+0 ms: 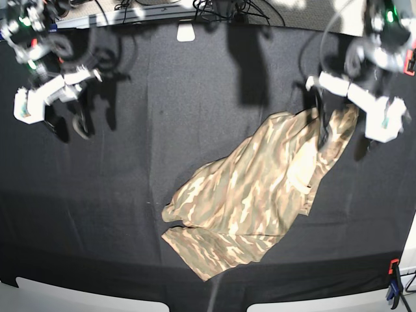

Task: Layout the t-shirt on the table in an organized manner, then fold the t-shirt properly
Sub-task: 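Reach the left gripper to the camouflage shirt's edge and grasp it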

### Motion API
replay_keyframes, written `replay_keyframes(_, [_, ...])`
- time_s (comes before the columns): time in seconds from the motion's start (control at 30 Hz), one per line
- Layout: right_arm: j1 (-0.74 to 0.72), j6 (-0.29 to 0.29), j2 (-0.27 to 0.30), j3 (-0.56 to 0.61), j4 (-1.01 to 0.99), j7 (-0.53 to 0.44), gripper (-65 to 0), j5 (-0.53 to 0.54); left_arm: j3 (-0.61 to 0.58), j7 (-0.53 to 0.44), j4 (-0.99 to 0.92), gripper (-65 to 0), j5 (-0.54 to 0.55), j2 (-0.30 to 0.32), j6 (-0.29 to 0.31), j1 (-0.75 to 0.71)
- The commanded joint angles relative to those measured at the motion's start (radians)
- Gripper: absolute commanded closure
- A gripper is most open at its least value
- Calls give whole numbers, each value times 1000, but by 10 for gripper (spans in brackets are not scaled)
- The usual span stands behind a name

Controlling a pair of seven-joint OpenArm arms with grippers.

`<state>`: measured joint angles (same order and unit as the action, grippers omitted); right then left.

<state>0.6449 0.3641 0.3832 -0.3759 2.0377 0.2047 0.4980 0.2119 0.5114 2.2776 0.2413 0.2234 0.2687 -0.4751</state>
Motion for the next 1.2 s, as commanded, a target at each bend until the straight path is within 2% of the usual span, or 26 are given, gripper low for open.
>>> replay_keyframes(0.0, [-13,3,1,-8,17,-12,-280,8,3,8,18,-404,-10,5,-3,18])
replay_keyframes(0.13, [-45,3,-24,-8,17,47,-280,8,3,166,9,-404,-6,5,-7,64])
replay_keyframes(0.27, [-52,3,-26,-8,17,91,-280,10,3,167,-120,-386,-15,5,-23,96])
replay_keyframes(0.4, [-52,3,-26,-8,17,117,-280,10,3,169,-332,-310,-1,5,-22,137])
replay_keyframes(0.47, [-52,3,-26,-8,17,117,-280,10,3,169,-404,-293,3,5,-22,152])
replay_keyframes(0.73, [-52,3,-26,-8,17,118,-280,10,6,172,-426,-293,47,5,-23,156])
replay_keyframes(0.87, [-51,3,-26,-8,17,119,-280,10,30,177,-427,-293,-15,9,-24,156])
replay_keyframes(0.97, [-52,3,-26,-8,17,119,-280,10,95,178,-426,-293,-22,13,-27,157])
replay_keyframes(1.03, [-52,3,-26,-8,17,119,-280,11,147,231,-426,-293,25,13,-29,157])
replay_keyframes(1.17, [-52,3,-26,-8,17,118,-280,11,222,397,-426,-293,170,13,-29,156])
